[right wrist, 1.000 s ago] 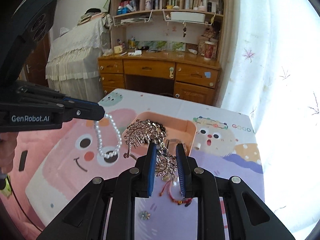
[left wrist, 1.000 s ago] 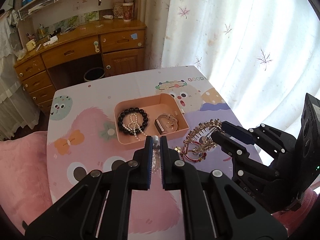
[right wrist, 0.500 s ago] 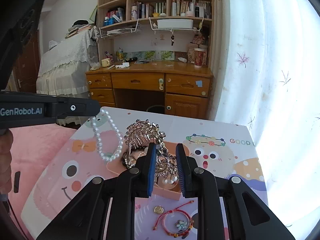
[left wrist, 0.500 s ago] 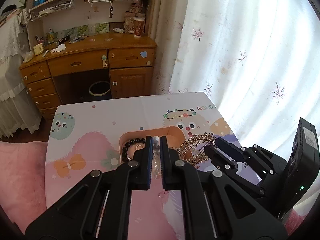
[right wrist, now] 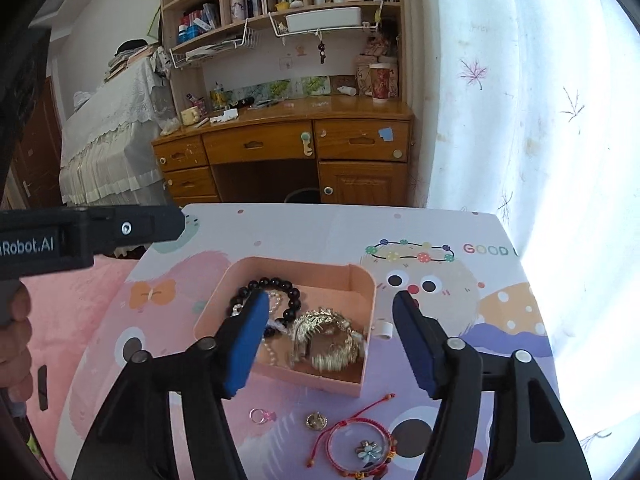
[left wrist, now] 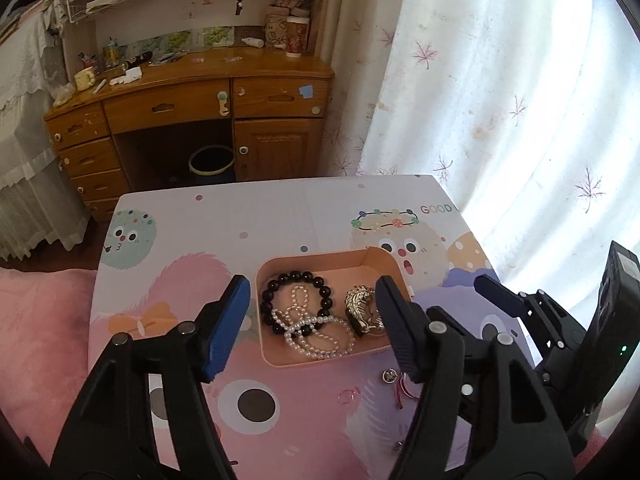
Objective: Organize jewelry
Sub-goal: 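Carry the pearls and gold chain into the pink tray and release both, then lower the left tool onto the blue flower charm and close it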
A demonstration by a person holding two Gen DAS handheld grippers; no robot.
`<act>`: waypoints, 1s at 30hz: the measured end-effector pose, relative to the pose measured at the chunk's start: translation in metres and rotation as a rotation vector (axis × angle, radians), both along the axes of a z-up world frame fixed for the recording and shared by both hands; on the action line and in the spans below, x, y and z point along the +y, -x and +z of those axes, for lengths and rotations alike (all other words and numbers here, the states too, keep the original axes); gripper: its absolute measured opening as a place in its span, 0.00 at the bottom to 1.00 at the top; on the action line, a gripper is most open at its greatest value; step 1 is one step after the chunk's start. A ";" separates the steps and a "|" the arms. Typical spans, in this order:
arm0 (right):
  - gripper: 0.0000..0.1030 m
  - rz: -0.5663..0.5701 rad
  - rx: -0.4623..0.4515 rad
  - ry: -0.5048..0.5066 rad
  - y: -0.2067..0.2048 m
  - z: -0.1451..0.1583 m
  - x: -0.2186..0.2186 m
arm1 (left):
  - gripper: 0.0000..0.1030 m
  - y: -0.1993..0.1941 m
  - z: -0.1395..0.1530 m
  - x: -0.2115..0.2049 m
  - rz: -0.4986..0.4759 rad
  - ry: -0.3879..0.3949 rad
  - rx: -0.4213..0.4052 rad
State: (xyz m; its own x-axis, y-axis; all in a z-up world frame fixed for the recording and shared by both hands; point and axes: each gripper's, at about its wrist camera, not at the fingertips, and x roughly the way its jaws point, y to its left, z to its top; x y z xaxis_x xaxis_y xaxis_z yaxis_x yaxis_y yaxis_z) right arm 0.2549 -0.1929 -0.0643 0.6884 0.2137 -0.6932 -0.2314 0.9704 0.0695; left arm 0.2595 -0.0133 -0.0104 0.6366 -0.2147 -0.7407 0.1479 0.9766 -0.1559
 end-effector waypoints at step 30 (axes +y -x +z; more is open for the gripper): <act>0.80 -0.329 0.557 -0.254 0.094 -0.083 -0.126 | 0.69 0.146 -0.098 -0.075 -0.236 -0.075 0.134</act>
